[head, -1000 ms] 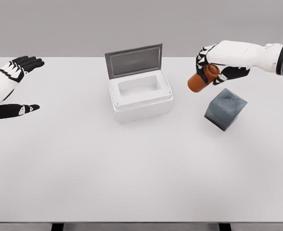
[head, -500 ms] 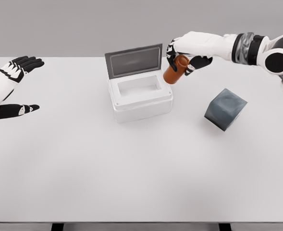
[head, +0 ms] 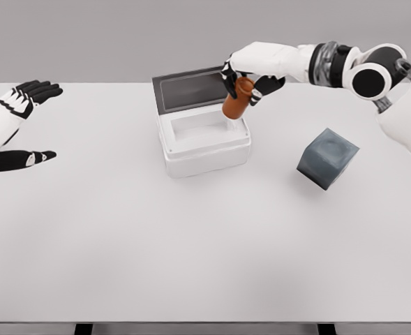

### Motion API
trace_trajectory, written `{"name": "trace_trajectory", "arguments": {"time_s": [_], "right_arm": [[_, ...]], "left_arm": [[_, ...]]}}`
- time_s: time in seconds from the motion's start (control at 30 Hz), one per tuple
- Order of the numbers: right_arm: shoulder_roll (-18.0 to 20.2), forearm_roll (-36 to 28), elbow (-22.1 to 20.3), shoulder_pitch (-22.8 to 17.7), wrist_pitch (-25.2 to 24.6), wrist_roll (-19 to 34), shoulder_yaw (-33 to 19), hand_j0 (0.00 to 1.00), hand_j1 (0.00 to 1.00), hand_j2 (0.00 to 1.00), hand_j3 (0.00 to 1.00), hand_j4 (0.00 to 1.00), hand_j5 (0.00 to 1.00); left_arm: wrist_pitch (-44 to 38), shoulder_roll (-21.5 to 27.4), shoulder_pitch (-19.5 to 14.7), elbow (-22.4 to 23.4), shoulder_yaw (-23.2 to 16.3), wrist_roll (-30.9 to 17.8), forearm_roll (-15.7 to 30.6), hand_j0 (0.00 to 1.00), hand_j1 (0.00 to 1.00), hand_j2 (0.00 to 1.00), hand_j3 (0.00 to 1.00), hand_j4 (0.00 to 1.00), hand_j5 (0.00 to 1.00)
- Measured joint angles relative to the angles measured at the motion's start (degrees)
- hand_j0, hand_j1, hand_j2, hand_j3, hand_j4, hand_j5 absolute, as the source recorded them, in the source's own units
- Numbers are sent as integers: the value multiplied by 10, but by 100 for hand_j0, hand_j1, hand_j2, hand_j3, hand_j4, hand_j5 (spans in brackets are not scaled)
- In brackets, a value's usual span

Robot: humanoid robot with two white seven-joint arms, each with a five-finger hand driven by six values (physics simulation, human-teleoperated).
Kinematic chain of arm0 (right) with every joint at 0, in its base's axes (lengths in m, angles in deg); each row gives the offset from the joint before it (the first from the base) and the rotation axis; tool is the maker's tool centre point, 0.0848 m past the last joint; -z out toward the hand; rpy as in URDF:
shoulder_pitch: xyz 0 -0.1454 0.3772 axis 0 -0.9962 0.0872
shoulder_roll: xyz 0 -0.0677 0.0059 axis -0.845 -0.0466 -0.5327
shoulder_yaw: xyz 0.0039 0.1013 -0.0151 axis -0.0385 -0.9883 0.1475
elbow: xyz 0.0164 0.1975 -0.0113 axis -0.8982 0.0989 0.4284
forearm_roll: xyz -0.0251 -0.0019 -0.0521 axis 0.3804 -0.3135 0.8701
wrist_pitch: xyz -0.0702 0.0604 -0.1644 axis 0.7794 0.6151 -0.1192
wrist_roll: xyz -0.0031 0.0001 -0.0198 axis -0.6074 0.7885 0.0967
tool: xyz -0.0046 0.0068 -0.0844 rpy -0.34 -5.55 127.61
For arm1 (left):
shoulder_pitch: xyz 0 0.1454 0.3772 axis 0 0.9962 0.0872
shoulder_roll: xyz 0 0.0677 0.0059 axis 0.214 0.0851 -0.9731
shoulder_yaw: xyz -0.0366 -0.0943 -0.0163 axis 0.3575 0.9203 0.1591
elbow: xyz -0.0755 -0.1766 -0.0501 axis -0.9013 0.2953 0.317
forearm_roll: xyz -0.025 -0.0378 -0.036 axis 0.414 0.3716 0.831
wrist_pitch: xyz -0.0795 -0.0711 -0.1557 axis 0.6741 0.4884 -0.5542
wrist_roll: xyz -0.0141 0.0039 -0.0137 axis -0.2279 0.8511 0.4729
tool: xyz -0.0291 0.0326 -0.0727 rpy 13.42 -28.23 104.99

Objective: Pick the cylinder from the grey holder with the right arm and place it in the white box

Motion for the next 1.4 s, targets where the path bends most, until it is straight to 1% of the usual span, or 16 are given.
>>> {"name": "trace_trajectory", "arguments": {"time_s": [0.63,0.77,0.83,0.87,0.9,0.93,1.03,1.13,1.2,1.27,1.33,1.4], "right_arm": [[-4,1,3,5,0,0,2,21,21,21,21,21,21],[-4,1,2,6,0,0,2,23,23,23,23,23,23],[-4,1,2,6,0,0,2,27,27,27,27,27,27],[-5,1,2,8,0,0,2,33,33,33,33,33,33],[-5,2,1,8,0,0,2,64,64,64,64,64,64],[-4,4,0,8,1,0,2,100,100,100,100,100,100],[-2,18,-13,8,4,0,2,100,100,100,100,100,100],[2,23,-39,7,4,0,-1,100,100,100,100,100,100],[8,24,-66,5,4,0,-6,100,100,100,100,100,100],[29,24,-106,-4,4,0,-26,100,100,100,100,100,100],[58,23,-148,-42,6,0,-68,100,100,100,100,100,100],[89,22,-176,-83,8,0,-111,100,100,100,100,100,100]], "left_arm": [[0,0,0,1,0,0,0,100,100,100,100,100,100],[0,0,0,1,0,0,0,100,100,100,100,100,100],[0,0,0,1,0,0,0,100,100,100,100,100,100],[0,0,0,1,0,0,0,100,100,100,100,100,100],[0,0,0,1,0,0,0,100,100,100,100,100,100],[0,0,0,1,0,0,0,100,100,100,100,100,100],[0,0,0,0,0,0,0,100,100,100,100,100,100],[0,0,0,1,0,0,0,100,100,100,100,100,100],[0,0,0,1,0,0,0,100,100,100,100,100,100],[0,0,0,1,0,0,0,100,100,100,100,100,100],[0,0,-1,1,0,0,0,100,100,100,100,100,100],[0,0,-2,0,0,0,0,100,100,100,100,100,100]]}}
